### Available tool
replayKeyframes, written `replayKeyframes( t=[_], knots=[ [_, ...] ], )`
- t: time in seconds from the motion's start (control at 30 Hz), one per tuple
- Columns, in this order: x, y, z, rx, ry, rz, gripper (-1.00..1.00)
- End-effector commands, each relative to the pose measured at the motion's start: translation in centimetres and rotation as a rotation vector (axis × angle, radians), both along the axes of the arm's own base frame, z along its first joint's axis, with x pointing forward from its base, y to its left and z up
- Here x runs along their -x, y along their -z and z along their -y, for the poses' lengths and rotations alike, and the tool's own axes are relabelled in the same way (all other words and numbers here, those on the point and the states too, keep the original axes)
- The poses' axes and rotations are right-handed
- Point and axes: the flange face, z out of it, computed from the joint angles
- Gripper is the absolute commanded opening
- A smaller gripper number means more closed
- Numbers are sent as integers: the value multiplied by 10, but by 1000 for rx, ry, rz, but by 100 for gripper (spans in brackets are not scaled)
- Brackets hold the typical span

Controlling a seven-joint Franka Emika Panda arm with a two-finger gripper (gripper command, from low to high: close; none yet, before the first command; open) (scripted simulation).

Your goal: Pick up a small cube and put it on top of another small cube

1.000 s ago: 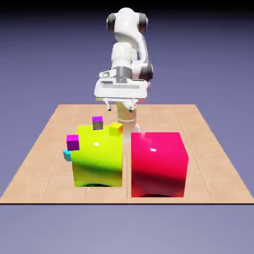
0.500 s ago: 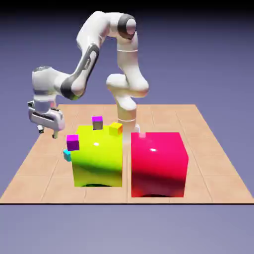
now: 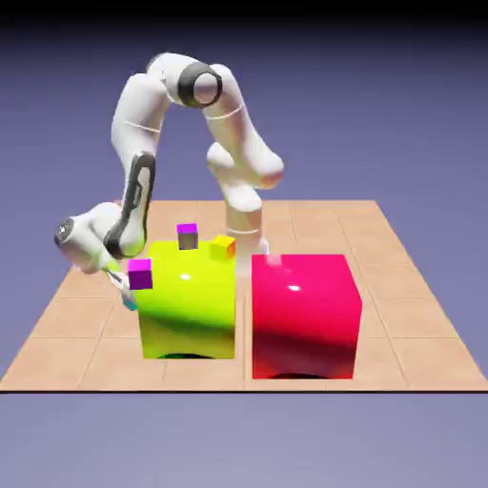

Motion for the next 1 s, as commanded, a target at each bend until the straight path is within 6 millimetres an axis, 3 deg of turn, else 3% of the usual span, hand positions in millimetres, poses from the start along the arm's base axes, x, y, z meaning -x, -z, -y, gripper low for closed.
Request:
replayKeyframes(
  t=[0.0, 0.13, 0.2, 0.27, 0.37, 0.53, 0.73, 0.8, 0.97],
  knots=[
    [0, 0, 0, 0, 0, 0, -100],
    [-18, -62, 20, 0, 0, 0, -100],
    [-18, -62, 20, 0, 0, 0, -100],
    [-47, -86, 31, 45, -70, 31, -100],
    [-88, -129, 31, 62, 26, 19, -100],
    [-154, -208, 10, 58, 160, 13, -100],
    [-216, -312, -43, 3, 270, 1, -100],
    [-218, -320, -47, 0, 273, 0, -100],
    [-207, -261, -69, 0, 274, 0, -100]
  ],
)
